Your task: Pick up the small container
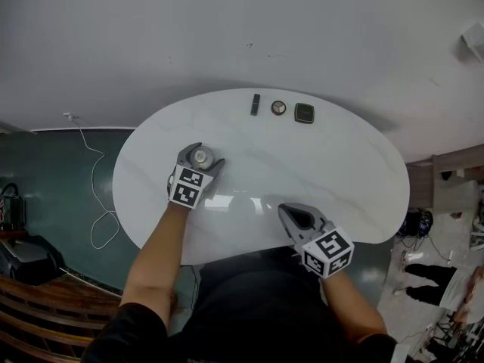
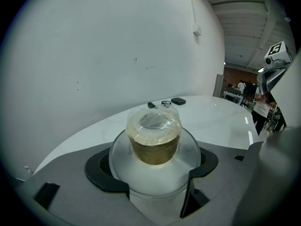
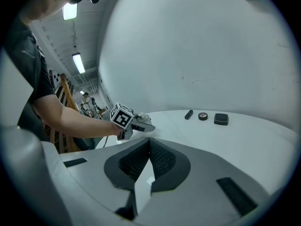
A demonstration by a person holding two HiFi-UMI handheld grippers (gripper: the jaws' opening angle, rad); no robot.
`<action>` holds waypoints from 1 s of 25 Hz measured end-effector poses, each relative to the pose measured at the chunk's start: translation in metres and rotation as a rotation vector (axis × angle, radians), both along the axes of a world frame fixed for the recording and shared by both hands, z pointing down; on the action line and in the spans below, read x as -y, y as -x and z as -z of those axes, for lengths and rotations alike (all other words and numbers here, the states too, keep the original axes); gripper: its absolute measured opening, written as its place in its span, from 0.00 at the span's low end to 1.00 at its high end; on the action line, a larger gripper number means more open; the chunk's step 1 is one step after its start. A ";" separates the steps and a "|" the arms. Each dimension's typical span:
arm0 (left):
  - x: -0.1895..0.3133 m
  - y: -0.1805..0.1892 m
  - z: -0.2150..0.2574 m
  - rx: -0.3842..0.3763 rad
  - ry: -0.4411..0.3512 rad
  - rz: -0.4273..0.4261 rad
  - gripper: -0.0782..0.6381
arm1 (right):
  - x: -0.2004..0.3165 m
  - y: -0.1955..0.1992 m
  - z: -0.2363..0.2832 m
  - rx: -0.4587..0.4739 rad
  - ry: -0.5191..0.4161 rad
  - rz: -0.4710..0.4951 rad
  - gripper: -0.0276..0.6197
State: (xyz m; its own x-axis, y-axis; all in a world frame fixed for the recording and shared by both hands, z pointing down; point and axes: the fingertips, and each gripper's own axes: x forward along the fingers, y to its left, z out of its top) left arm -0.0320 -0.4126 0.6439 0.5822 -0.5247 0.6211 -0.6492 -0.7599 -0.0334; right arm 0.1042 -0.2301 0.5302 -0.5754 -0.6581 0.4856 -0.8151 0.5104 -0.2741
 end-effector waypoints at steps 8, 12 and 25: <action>-0.027 0.009 0.050 -0.005 -0.025 0.000 0.60 | 0.001 0.013 0.007 0.008 -0.033 0.028 0.04; -0.045 0.012 0.069 0.001 -0.001 -0.017 0.60 | 0.007 0.024 0.018 0.017 -0.056 0.052 0.04; -0.098 0.024 0.137 -0.030 -0.013 -0.058 0.60 | 0.013 0.049 0.052 0.058 -0.141 0.073 0.04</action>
State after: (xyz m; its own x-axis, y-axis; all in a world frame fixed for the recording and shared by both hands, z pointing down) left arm -0.0556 -0.3141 0.5068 0.6301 -0.4974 0.5962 -0.6049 -0.7959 -0.0246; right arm 0.0551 -0.2429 0.4784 -0.6483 -0.6729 0.3561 -0.7595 0.6040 -0.2414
